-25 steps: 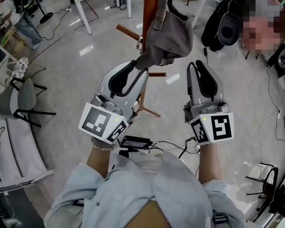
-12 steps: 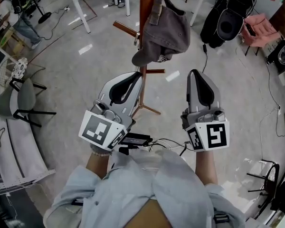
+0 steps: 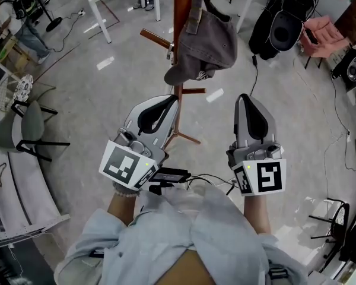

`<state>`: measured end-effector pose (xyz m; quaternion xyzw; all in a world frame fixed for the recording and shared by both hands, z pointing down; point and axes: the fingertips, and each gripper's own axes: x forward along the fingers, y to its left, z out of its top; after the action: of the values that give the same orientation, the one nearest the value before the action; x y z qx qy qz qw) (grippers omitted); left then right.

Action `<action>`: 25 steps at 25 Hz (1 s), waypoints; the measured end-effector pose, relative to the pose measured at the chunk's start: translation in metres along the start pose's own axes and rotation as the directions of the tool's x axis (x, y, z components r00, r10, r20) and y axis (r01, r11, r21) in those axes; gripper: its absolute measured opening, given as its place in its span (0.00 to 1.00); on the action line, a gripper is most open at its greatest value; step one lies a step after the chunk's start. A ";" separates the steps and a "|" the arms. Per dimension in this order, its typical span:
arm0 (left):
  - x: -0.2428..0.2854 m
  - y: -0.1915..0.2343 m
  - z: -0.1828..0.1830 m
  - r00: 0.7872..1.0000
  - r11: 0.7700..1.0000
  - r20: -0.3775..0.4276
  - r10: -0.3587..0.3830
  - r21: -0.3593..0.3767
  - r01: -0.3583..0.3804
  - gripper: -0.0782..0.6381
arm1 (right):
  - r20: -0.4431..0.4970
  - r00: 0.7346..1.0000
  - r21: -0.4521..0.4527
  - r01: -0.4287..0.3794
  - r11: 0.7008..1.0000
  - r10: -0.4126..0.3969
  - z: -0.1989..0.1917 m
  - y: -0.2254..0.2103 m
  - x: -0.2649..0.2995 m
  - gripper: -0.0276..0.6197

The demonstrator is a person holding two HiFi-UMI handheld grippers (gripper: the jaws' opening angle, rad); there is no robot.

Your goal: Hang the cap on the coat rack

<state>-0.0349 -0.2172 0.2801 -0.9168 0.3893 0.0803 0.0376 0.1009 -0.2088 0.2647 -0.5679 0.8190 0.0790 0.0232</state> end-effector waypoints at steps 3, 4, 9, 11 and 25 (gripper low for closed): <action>0.000 0.000 -0.001 1.000 1.000 0.001 -0.005 -0.003 0.005 0.12 | -0.008 1.000 -0.014 -0.001 1.000 0.001 -0.001 0.001 0.000 0.05; 0.000 -0.001 -0.001 1.000 1.000 0.002 -0.006 -0.005 0.006 0.12 | -0.009 1.000 -0.014 -0.002 1.000 0.002 -0.001 0.002 0.000 0.05; -0.001 -0.002 -0.002 1.000 1.000 0.003 -0.012 -0.008 0.012 0.12 | -0.012 1.000 -0.016 -0.006 1.000 0.006 -0.001 0.005 -0.001 0.05; -0.001 -0.002 -0.003 1.000 1.000 0.004 -0.011 -0.010 0.011 0.12 | -0.010 1.000 -0.019 -0.008 1.000 0.008 -0.001 0.006 -0.002 0.05; -0.002 -0.006 -0.002 1.000 0.999 0.017 -0.018 -0.032 0.018 0.12 | -0.003 1.000 -0.027 0.009 1.000 -0.009 0.003 0.004 -0.008 0.05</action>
<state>-0.0315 -0.2117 0.2825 -0.9201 0.3793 0.0936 0.0269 0.0993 -0.2000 0.2635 -0.5720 0.8153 0.0889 0.0147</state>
